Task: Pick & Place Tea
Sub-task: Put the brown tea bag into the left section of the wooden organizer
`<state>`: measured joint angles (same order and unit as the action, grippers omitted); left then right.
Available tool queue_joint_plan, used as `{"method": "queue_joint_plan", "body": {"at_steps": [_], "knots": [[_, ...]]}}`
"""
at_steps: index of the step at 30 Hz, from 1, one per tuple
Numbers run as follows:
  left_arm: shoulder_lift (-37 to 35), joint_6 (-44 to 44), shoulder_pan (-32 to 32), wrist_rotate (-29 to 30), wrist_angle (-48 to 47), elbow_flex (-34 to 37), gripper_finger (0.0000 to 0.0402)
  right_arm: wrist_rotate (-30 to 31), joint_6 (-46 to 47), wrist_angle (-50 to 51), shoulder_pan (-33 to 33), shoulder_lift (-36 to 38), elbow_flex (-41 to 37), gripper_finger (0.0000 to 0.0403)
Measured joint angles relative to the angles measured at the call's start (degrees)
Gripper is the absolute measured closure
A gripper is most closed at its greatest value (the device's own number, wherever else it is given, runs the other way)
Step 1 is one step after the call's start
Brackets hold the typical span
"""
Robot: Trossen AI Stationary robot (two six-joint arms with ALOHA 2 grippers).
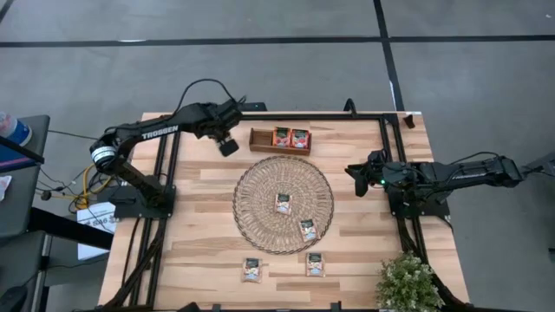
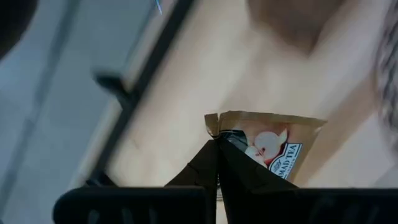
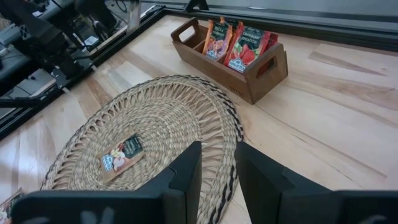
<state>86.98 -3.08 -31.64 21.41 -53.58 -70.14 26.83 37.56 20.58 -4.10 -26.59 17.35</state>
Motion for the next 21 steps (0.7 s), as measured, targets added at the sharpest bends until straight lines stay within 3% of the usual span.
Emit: {"method": "queue_joint_plan", "body": {"at_steps": [7,14,21], "knots": [[0.19,-7.05,7.03,7.99,6.05,-7.78,0.0401,0.02,-0.02,0.0,0.0,0.0,-0.01,0.031],[1.23,-15.79,11.51,14.47,16.43,-8.4,0.0401,0.11,-0.02,-0.01,0.0,-0.02,0.01,0.031],[8.24,-23.4,12.57,16.66,21.59,-8.34,0.0401,0.13,-0.02,-0.03,0.0,0.0,0.0,0.031]]}}
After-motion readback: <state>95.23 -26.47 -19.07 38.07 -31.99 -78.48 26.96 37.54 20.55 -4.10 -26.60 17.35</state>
